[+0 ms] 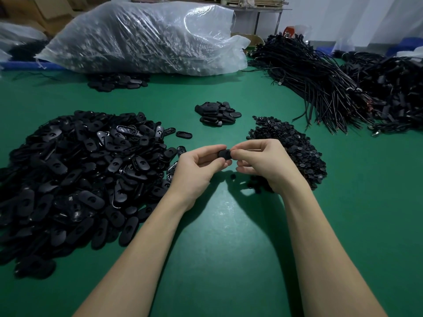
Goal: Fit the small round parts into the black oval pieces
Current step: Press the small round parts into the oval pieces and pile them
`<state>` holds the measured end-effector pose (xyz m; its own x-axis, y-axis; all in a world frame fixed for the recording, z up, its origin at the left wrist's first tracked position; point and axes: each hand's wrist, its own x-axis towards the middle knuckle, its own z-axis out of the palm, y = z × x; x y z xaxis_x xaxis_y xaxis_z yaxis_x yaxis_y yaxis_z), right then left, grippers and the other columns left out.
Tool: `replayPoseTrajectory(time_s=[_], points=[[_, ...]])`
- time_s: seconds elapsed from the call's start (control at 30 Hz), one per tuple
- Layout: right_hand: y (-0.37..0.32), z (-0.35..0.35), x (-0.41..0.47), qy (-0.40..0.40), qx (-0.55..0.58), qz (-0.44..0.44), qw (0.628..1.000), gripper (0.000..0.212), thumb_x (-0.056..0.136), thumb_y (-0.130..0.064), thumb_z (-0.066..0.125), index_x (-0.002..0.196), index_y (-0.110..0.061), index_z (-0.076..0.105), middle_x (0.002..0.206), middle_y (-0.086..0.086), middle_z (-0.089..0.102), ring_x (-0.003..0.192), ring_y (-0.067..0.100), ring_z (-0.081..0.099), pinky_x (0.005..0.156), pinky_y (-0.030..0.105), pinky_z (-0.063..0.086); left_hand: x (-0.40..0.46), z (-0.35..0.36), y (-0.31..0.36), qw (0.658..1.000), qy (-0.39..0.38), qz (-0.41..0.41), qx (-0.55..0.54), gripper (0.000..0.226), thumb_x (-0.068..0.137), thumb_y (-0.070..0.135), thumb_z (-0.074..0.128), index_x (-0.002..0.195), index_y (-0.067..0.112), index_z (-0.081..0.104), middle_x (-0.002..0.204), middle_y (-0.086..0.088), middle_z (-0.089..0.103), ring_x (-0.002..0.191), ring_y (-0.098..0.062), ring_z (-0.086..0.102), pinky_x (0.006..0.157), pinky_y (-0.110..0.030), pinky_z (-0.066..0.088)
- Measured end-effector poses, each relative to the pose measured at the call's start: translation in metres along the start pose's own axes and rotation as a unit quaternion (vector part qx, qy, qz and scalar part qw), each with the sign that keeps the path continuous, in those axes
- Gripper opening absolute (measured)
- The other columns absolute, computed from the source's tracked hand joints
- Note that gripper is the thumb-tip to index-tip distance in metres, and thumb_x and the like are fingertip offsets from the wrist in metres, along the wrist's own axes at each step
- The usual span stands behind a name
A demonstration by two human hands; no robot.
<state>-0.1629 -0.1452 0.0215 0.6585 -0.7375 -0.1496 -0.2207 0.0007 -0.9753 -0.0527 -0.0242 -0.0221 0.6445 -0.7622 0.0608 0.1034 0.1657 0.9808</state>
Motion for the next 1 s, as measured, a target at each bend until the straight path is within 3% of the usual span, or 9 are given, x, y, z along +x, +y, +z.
replayPoseTrajectory(time_s=[0.37, 0.6, 0.83, 1.0], points=[[0.000, 0.002, -0.001, 0.007, -0.007, 0.007, 1.000, 0.006, 0.087, -0.004, 0.077, 0.093, -0.003, 0.078, 0.076, 0.007, 0.072, 0.055, 0.003, 0.064, 0.057, 0.016, 0.055, -0.002, -0.001, 0.002, 1.000, -0.005, 0.002, 0.017, 0.029, 0.089, -0.006, 0.069, 0.112, 0.012, 0.073, 0.100, -0.004, 0.079, 0.095, -0.018, 0.076, 0.086, -0.022, 0.057], [-0.001, 0.006, 0.001, 0.050, -0.069, 0.007, 0.996, 0.012, 0.079, -0.011, 0.084, 0.086, -0.018, 0.077, 0.066, 0.002, 0.069, 0.055, 0.007, 0.065, 0.059, 0.023, 0.058, -0.002, -0.001, 0.004, 1.000, -0.010, -0.001, 0.029, 0.028, 0.089, -0.007, 0.068, 0.111, 0.009, 0.073, 0.099, -0.004, 0.079, 0.094, -0.018, 0.076, 0.084, -0.020, 0.056], [0.001, -0.003, -0.001, -0.066, 0.048, 0.059, 0.995, 0.014, 0.079, -0.010, 0.087, 0.090, -0.011, 0.077, 0.082, 0.005, 0.077, 0.070, 0.011, 0.074, 0.066, 0.021, 0.059, -0.002, -0.002, 0.004, 1.000, -0.013, 0.005, 0.007, 0.020, 0.093, -0.009, 0.061, 0.109, -0.001, 0.070, 0.098, -0.012, 0.077, 0.089, -0.017, 0.075, 0.079, -0.019, 0.055], [-0.002, -0.005, -0.005, -0.076, 0.032, -0.001, 0.997, 0.012, 0.082, -0.002, 0.082, 0.092, -0.002, 0.077, 0.084, 0.010, 0.079, 0.079, 0.019, 0.078, 0.068, 0.021, 0.060, -0.002, -0.001, 0.004, 1.000, -0.005, 0.009, -0.006, 0.015, 0.091, -0.004, 0.067, 0.103, 0.004, 0.072, 0.096, -0.009, 0.078, 0.089, -0.017, 0.075, 0.080, -0.019, 0.056]])
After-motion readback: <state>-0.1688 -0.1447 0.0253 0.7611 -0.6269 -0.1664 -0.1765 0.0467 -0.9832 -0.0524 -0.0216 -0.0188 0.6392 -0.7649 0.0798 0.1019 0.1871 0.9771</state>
